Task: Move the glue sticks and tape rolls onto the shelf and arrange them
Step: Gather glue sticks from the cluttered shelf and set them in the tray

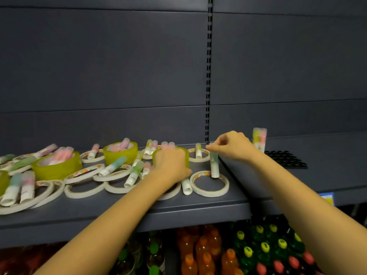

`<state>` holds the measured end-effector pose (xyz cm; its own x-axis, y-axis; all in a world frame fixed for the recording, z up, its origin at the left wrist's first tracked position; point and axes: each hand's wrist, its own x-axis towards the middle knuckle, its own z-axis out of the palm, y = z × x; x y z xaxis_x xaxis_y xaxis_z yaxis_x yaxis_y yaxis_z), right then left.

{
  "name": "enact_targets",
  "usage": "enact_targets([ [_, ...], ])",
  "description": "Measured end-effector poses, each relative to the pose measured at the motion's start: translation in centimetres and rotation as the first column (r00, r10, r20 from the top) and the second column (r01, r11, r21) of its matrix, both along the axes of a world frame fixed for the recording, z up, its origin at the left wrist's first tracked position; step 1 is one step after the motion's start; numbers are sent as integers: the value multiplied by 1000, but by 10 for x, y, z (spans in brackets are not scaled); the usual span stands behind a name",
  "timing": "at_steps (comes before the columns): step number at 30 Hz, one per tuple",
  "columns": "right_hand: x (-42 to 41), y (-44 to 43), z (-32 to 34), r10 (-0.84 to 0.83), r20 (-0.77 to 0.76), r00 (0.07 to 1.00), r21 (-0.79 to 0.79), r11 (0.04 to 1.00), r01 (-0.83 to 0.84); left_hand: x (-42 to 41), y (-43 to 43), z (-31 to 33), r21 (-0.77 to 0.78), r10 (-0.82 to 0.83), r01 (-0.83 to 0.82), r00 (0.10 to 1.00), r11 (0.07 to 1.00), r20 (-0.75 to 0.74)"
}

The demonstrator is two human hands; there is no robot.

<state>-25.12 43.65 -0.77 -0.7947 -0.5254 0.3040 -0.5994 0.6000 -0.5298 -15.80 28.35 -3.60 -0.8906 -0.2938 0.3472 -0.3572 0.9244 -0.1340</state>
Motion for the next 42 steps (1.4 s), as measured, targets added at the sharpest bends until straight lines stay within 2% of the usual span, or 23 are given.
enact_targets([
  [4, 1, 8, -1, -18, -13, 1000, -63, 998, 18, 0, 3, -2, 125, 0, 7, 999, 992, -50],
  [7, 2, 12, -2, -25, -25, 999, -137, 990, 21, 7, 7, 3, 226, -7, 57, 977, 972, -212],
  [10, 4, 20, 0, -32, -31, 999, -217, 976, 25, 14, 10, 14, 308, -21, 157, 916, 938, -400],
  [13, 5, 32, 2, -42, -61, 997, -290, 957, 23, 15, 12, 30, 381, -65, 309, 843, 871, -534],
  [17, -1, 53, 1, -112, -130, 985, -328, 943, 64, 6, 27, 41, 457, -110, 467, 780, 757, -615],
  [23, -28, 98, 2, -175, -137, 975, -388, 915, 110, -28, 72, 43, 493, -133, 523, 768, 696, -626],
  [28, -64, 140, 5, -164, -148, 975, -358, 928, 102, -66, 115, 40, 501, -192, 548, 780, 670, -596],
  [42, -152, 200, -2, -45, -151, 987, -345, 939, -10, -154, 185, 22, 395, -214, 458, 825, 796, -524],
])
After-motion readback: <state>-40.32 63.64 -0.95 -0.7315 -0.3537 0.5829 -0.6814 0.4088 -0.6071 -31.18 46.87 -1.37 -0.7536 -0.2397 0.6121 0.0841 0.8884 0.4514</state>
